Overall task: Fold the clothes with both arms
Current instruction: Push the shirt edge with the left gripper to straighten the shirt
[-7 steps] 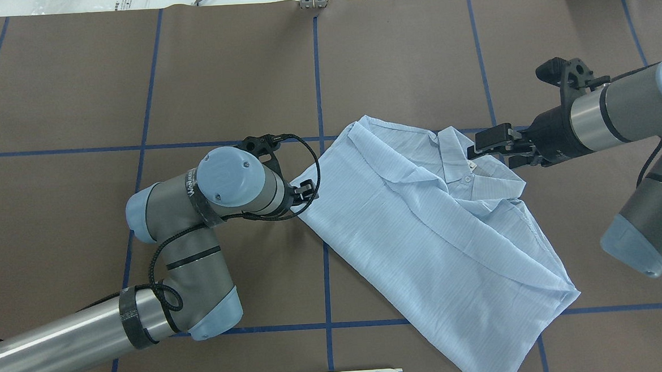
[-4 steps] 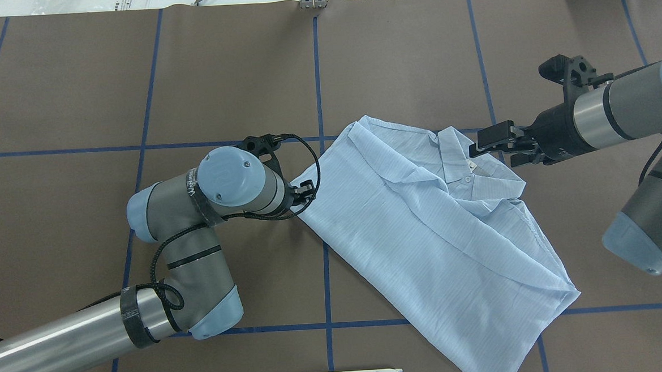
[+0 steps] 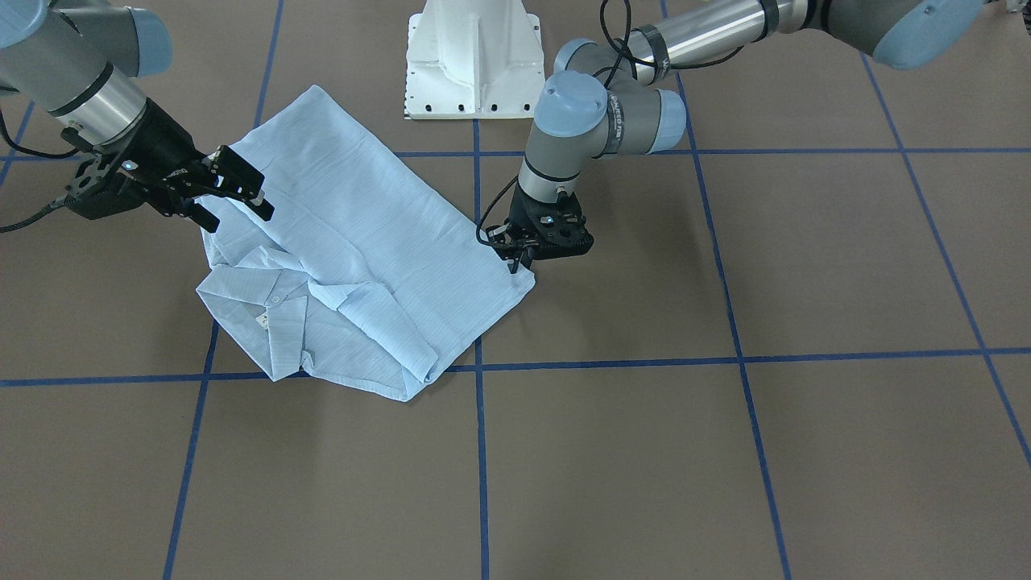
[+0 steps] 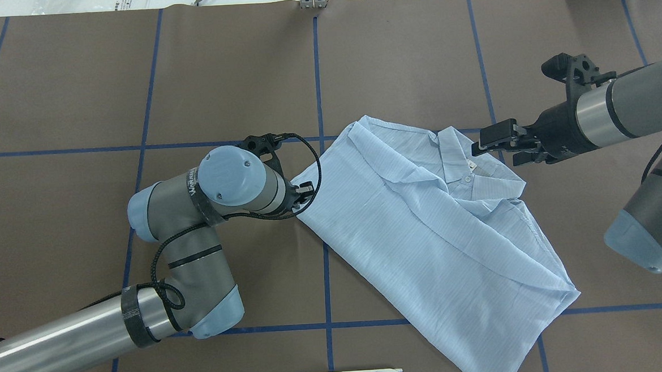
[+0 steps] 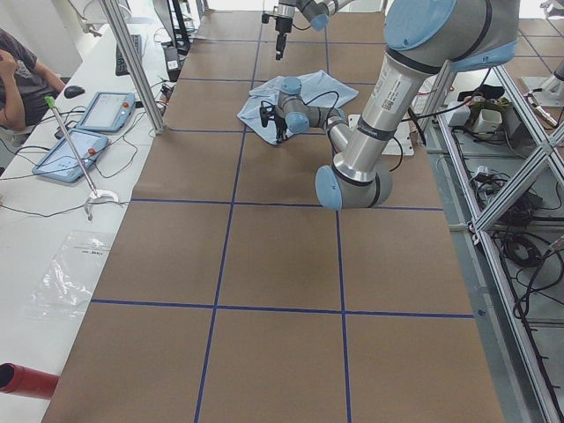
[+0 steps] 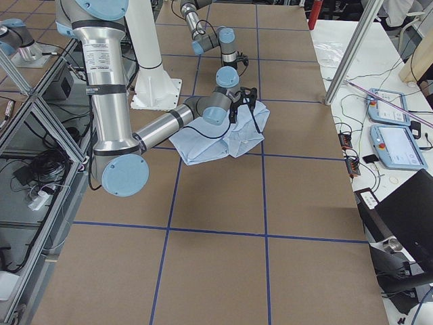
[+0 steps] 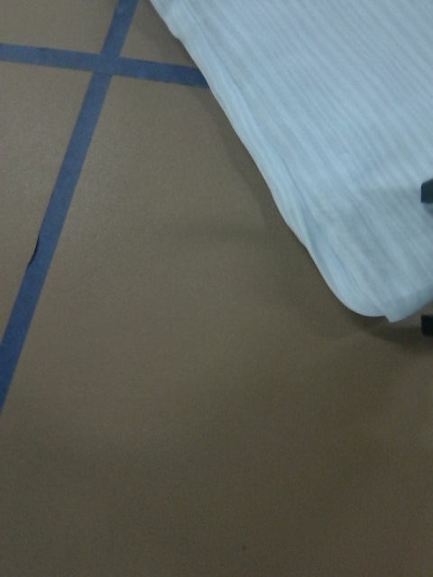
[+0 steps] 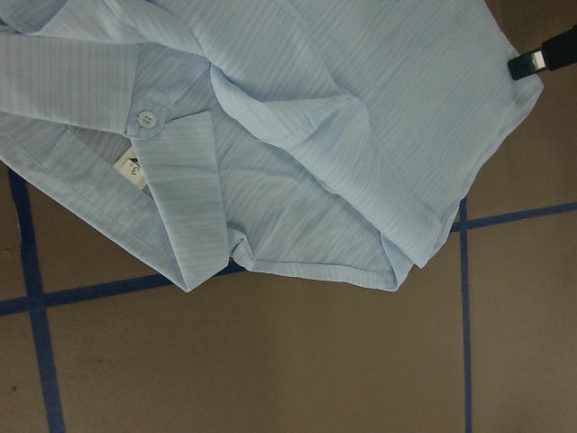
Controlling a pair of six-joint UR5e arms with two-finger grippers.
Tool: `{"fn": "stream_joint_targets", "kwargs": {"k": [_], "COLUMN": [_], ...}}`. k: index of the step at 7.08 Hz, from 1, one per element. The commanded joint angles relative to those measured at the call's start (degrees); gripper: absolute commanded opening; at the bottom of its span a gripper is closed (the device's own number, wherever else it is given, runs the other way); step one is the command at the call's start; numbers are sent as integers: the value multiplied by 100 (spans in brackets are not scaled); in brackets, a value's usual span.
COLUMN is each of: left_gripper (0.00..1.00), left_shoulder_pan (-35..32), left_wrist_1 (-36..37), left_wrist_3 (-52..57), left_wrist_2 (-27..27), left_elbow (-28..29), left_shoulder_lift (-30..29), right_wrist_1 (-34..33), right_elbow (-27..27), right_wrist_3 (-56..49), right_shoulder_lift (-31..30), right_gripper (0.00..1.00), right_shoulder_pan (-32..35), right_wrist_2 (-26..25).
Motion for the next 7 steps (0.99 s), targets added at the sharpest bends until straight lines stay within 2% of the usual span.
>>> {"fn": "stream_joint_targets", "kwargs": {"k": [1, 3, 5, 6, 7], "left_gripper": [0, 0, 0, 0, 0], "left_shoulder_pan": [-26, -332, -745, -973, -1176], "left_wrist_1": [-2, 59, -19, -28, -106], "left_wrist_3": [3, 3, 151, 431, 651], "left_wrist_2": [-9, -9, -9, -9, -9], "left_elbow": [22, 57, 354, 608, 1141], "left_shoulder_lift": [-54, -90, -107, -238, -587], "right_wrist_1": [-2, -10, -2, 7, -2], "right_elbow": [8, -18, -27, -27, -19], "right_wrist_3": [0, 9, 9, -9, -9], "right_shoulder_lift": [-23, -66, -75, -75, -75], "right_gripper": [100, 100, 100, 100, 100], "right_shoulder_pan": [29, 37, 46, 37, 37], "right_wrist_2": [22, -21, -57, -83, -83]}}
